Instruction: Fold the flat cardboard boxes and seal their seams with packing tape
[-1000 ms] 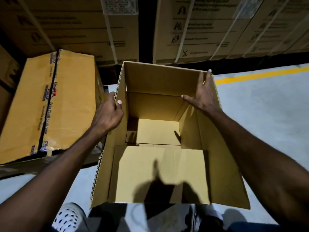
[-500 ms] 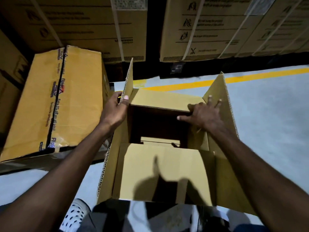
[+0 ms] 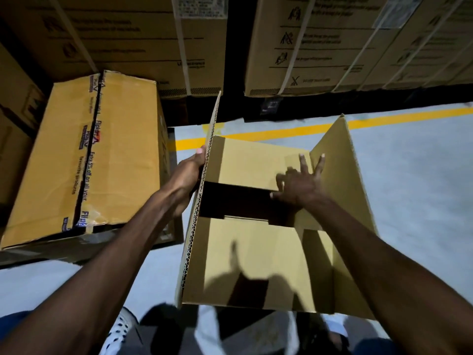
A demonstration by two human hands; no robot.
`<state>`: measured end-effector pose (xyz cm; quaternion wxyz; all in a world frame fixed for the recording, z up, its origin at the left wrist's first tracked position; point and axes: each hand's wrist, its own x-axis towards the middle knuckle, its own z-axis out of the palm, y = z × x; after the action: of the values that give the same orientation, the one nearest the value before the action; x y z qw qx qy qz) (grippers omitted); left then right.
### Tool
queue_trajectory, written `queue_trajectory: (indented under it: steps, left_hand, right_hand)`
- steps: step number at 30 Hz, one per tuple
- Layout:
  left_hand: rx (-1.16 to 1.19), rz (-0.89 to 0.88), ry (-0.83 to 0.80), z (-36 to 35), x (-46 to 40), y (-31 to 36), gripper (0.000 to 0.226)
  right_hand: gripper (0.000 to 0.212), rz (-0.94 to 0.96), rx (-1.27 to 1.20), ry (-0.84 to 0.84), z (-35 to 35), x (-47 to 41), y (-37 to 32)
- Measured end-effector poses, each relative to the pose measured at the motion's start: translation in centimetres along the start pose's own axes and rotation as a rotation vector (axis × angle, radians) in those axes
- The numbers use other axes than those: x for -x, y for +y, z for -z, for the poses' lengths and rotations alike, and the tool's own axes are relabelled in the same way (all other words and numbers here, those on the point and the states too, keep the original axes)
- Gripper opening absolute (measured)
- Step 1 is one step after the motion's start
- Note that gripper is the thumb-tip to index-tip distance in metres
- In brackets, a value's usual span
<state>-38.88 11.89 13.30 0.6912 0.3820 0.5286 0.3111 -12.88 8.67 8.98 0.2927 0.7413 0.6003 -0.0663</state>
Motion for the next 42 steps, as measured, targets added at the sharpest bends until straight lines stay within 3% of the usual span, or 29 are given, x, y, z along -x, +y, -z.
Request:
queue_trajectory:
  steps: [3,6,8,11,15,23,27,31,39,42]
  left_hand:
    - [0.104,-0.051,0.009,-0.3,1.1,-0.8,0.035]
    - [0.170,-0.132,0.117,-1.0,2.2,-2.2,0.035]
    - [0.160,-0.156,0.127,-1.2,2.7,-3.4,0.039]
    - [0.105,-0.170,0.131,-1.1,2.9,-4.6,0.041]
    - [0.136,-0.150,0.118,-1.3,2.9,-4.5,0.043]
    - [0.111,-0.159,0.125,-3.2,2.9,-4.7,0.046]
    - [0.061,-0.143,0.101,-3.2,3.0,-4.9,0.048]
    - [0.039,-0.111,0.087,-3.0,2.4,-4.9,0.050]
    - [-0.192,-0.272,0.161,-2.8,1.1,-7.0,0.057]
    - [-0.786,-0.240,0.077,-5.4,1.8,-12.3,0.060]
  right_hand:
    - [0.080,-0.174,-0.262,0.216,3.3,3.5,3.8]
    - [0.090,-0.285,-0.906,0.305,2.5,7.2,8.6]
    - [0.081,-0.293,-1.178,0.285,0.6,9.2,9.5]
    - [0.049,-0.214,-1.101,0.296,-0.8,10.6,8.3]
    - [0.046,-0.171,-1.120,0.350,-0.3,10.8,6.8]
    - [0.065,-0.169,-1.190,0.380,-1.3,10.3,6.4]
    - [0.070,-0.142,-1.090,0.364,-0.9,10.5,5.5]
    - [0.078,-0.078,-0.824,0.339,-0.5,10.2,4.6]
    - [0.072,-0.033,-0.575,0.335,0.6,10.0,2.2]
    - [0.075,0.067,-0.433,0.229,-0.2,9.3,-1.6]
